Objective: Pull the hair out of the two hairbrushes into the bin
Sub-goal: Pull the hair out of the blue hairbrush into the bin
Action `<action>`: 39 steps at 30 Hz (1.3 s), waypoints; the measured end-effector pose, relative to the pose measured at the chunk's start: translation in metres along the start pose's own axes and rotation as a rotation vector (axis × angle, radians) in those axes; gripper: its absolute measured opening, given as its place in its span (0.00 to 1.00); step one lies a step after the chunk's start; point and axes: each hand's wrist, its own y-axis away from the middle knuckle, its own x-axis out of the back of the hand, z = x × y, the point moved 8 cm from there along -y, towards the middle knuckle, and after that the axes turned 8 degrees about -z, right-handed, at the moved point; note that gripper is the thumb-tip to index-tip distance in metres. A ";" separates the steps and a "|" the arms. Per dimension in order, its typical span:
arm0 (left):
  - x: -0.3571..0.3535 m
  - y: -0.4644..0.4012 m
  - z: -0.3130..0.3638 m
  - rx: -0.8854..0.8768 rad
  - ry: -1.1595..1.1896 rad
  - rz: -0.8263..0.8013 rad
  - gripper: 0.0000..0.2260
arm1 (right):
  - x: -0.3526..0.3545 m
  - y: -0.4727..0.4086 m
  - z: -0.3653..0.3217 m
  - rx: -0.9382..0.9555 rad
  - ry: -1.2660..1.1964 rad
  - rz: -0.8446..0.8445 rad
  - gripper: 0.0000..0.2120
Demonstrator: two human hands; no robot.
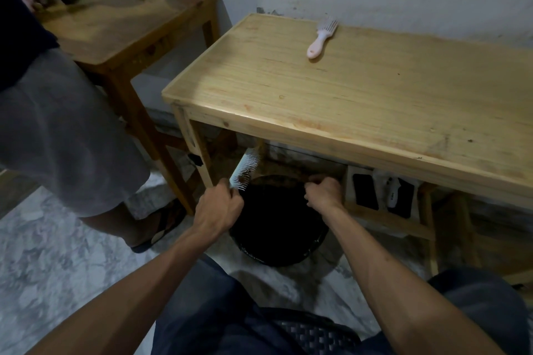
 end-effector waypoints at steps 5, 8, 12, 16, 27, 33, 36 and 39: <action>-0.007 0.003 0.013 -0.071 0.017 -0.045 0.08 | -0.042 0.027 -0.032 0.150 -0.203 -0.304 0.13; -0.013 0.006 0.024 -0.122 0.015 -0.089 0.07 | -0.068 0.042 -0.041 0.173 -0.240 -0.546 0.12; -0.010 0.007 0.026 -0.132 0.032 -0.075 0.09 | -0.074 0.045 -0.036 0.151 -0.276 -0.599 0.04; -0.007 0.006 0.019 -0.136 -0.004 -0.072 0.08 | -0.050 0.035 -0.035 0.179 -0.338 -0.411 0.05; -0.003 0.003 0.019 0.000 0.009 0.018 0.07 | -0.010 0.020 -0.014 0.078 -0.381 -0.028 0.12; 0.006 0.001 -0.001 0.047 0.005 0.018 0.08 | -0.014 0.013 -0.009 0.071 -0.119 -0.253 0.09; -0.002 0.004 0.008 0.027 0.015 -0.013 0.07 | -0.031 0.017 -0.016 0.092 0.128 -0.322 0.17; -0.011 0.007 0.021 -0.018 0.038 -0.064 0.07 | -0.043 0.025 -0.032 0.178 0.204 -0.273 0.23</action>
